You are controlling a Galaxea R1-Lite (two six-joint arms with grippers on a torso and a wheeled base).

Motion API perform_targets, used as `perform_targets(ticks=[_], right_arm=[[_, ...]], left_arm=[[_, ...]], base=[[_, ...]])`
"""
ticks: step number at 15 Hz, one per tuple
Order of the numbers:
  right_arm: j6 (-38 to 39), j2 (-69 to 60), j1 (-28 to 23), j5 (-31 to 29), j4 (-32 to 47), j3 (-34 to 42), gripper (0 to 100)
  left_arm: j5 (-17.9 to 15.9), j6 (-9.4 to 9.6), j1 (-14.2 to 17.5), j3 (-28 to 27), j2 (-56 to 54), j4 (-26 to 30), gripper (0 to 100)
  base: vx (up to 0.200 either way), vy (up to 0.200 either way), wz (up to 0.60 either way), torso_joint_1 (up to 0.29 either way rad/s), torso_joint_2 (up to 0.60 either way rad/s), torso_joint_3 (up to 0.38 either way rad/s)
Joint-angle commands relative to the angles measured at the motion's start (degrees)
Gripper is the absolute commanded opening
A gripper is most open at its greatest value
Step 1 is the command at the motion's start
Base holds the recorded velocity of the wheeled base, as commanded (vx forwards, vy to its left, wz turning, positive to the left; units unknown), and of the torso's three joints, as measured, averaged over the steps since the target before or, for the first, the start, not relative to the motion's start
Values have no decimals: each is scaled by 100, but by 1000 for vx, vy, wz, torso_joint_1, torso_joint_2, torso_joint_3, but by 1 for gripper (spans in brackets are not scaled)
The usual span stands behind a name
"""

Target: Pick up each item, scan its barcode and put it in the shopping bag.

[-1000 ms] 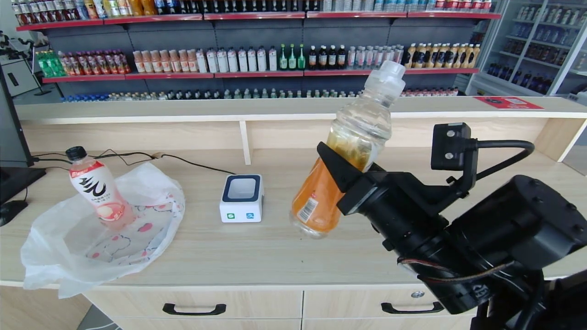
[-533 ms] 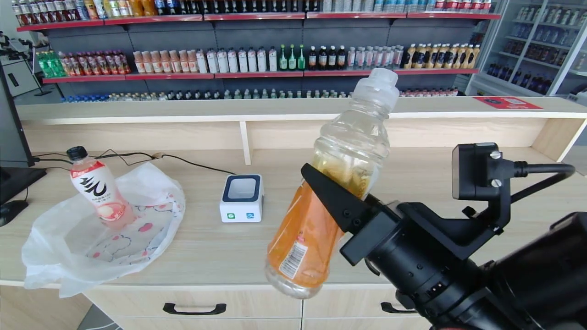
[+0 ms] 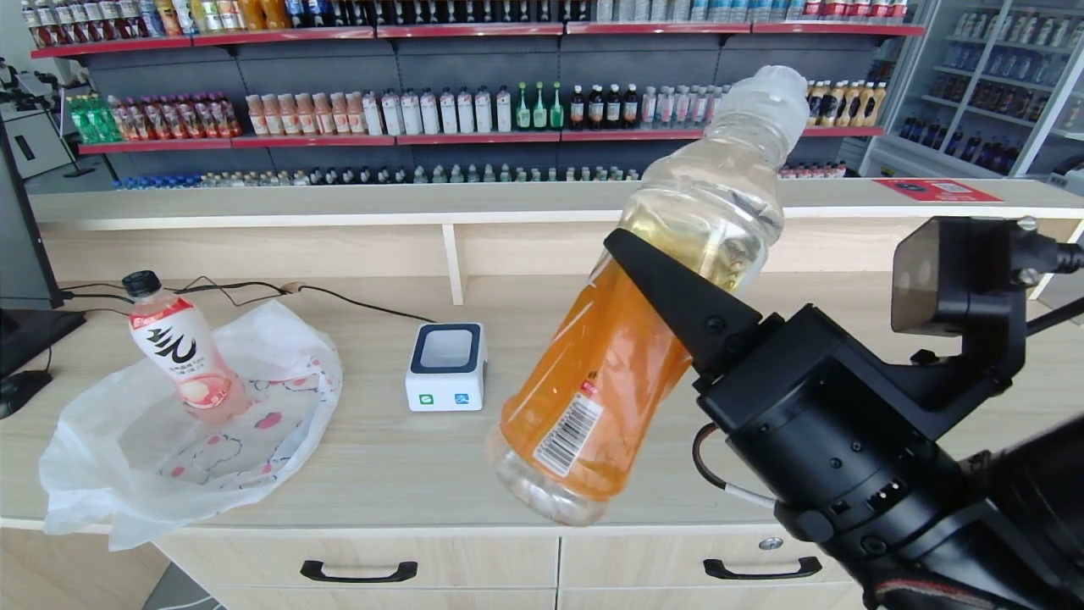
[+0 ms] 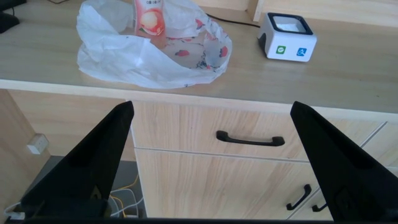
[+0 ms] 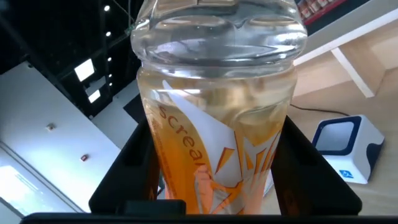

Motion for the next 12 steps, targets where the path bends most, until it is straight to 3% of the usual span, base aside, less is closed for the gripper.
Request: perform_targets(ticks=[1, 12], right_arm=[[125, -18, -3, 1, -3, -208, 0], [204, 53, -3, -7, -3, -199, 0]], left_arm=[[2, -4, 0, 0, -2, -2, 100], [2, -4, 0, 0, -2, -2, 100]], base=[[0, 0, 0, 0, 0, 0], [0, 0, 0, 0, 0, 0]])
